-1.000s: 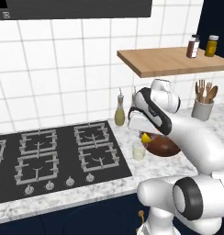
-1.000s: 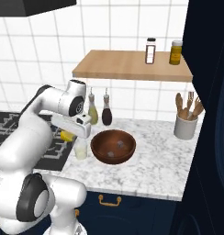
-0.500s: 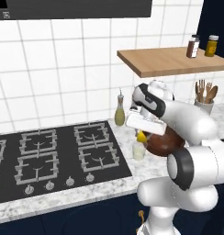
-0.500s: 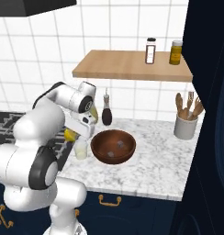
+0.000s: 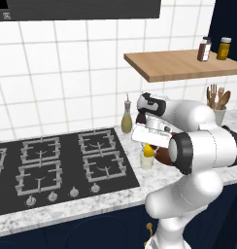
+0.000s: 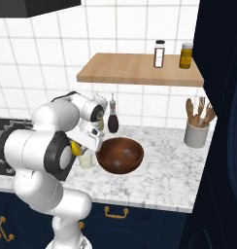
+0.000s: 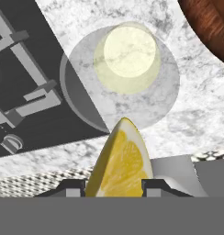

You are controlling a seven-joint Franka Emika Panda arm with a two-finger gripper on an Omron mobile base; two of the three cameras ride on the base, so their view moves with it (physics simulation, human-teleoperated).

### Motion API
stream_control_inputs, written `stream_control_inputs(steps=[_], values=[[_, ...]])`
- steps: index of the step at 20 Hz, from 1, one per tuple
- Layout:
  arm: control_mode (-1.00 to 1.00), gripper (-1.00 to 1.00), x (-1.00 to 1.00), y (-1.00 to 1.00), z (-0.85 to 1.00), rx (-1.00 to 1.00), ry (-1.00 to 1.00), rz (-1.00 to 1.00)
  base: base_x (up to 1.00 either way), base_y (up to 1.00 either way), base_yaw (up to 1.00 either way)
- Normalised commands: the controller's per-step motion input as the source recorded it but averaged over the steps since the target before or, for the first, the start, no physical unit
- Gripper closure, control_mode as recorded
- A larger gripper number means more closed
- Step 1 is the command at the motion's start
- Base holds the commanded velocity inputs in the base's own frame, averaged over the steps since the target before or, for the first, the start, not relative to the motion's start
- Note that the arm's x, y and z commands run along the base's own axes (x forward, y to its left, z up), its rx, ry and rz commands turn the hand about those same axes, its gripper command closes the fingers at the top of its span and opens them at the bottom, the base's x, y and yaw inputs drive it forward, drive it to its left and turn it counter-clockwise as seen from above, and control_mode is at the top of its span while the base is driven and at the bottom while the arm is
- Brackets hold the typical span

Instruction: Grab a lemon wedge from the fridge and one ice cube from the ice bowl, and put them in the glass of lemonade.

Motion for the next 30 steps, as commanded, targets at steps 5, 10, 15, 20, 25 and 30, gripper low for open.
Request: stream_control_inputs(steps=[5,10,15,20,25,30], values=[[-1.0,1.0,0.37,0.0,-0.12,0.0,0.15,0.0,0.0,0.0,0.0],[-1.0,1.0,0.2,-0.07,0.07,0.07,0.15,0.0,0.0,0.0,0.0],[-1.0,1.0,0.43,-0.05,-0.15,0.0,0.17,0.0,0.0,0.0,0.0],[-1.0,1.0,0.2,0.0,-0.48,0.0,0.21,0.0,0.0,0.0,0.0],[-1.0,1.0,0.17,0.0,-0.16,0.0,0.12,0.0,0.0,0.0,0.0],[-1.0,1.0,0.02,0.0,0.0,0.0,0.03,0.0,0.0,0.0,0.0]])
